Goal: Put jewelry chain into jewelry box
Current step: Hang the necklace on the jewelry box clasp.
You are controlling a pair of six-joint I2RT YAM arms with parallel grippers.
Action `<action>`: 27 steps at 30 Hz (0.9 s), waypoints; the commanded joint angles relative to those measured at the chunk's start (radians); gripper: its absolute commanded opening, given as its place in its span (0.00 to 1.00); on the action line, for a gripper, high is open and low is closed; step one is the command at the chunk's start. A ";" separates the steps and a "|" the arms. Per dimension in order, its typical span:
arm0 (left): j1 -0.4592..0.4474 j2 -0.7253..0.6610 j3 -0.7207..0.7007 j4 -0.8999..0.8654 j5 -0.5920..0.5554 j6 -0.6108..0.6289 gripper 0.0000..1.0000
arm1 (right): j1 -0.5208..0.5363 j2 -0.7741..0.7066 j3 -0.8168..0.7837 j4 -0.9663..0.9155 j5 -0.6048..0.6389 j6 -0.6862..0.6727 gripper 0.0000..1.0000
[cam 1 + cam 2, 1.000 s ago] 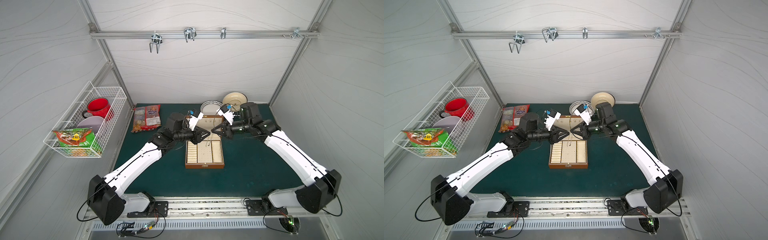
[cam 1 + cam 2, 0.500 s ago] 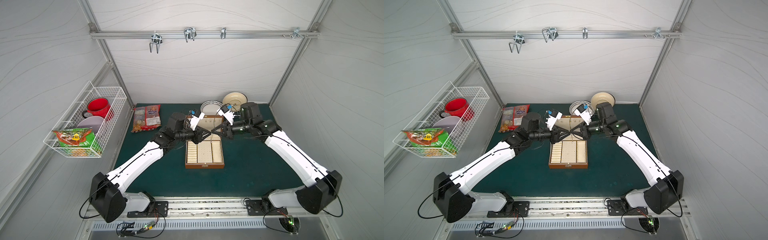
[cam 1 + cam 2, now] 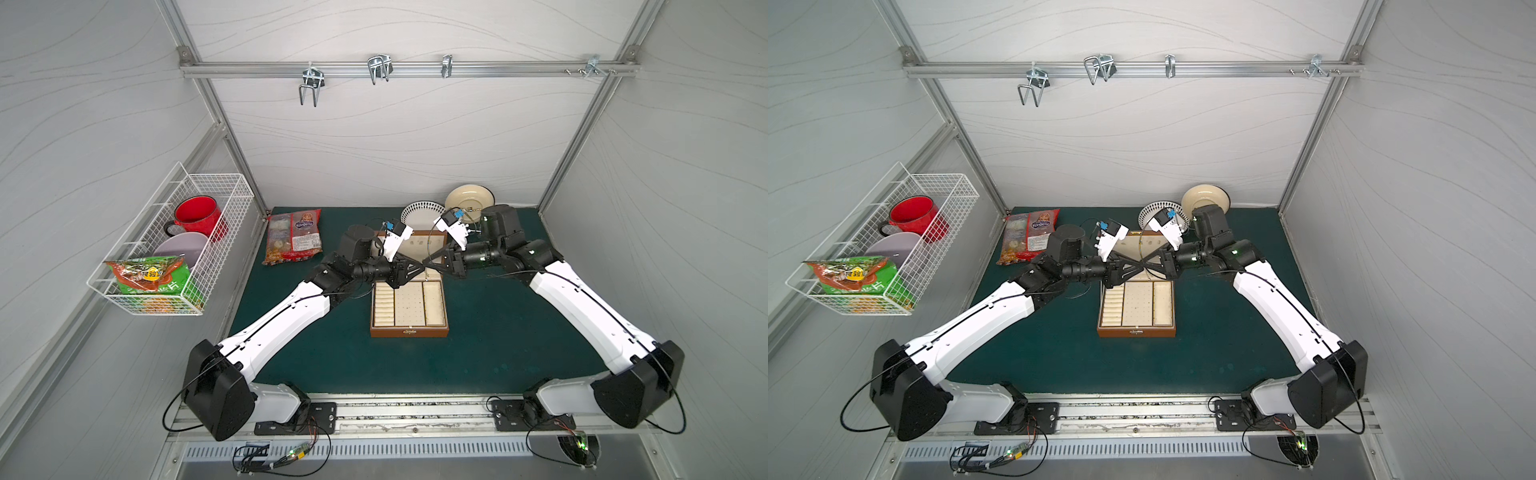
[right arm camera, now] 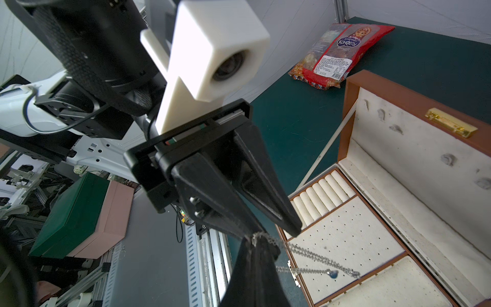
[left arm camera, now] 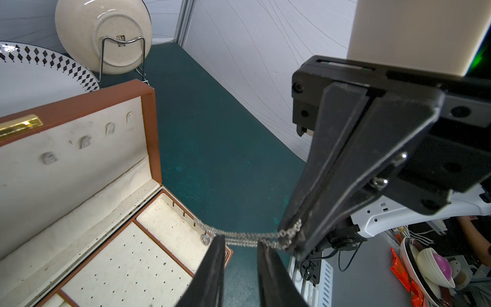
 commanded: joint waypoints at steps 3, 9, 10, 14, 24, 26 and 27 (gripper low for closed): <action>-0.007 0.009 0.014 0.062 0.018 -0.002 0.25 | -0.004 -0.019 0.024 -0.001 -0.013 0.004 0.00; -0.007 0.010 0.013 0.061 0.012 -0.002 0.19 | -0.004 -0.018 0.024 0.003 -0.010 0.005 0.00; -0.007 0.010 0.013 0.058 0.011 0.000 0.19 | -0.005 -0.018 0.023 0.003 -0.008 0.005 0.00; -0.006 0.012 0.012 0.058 0.003 0.002 0.10 | -0.006 -0.019 0.022 0.004 -0.007 0.004 0.00; -0.007 -0.009 0.008 0.011 -0.100 0.024 0.00 | -0.005 -0.001 0.005 0.017 0.010 -0.003 0.00; -0.007 -0.015 0.008 -0.017 -0.151 0.034 0.00 | -0.005 0.006 0.001 0.027 0.019 -0.004 0.00; -0.006 -0.018 0.010 -0.033 -0.173 0.040 0.00 | -0.005 0.011 -0.002 0.034 0.026 -0.004 0.00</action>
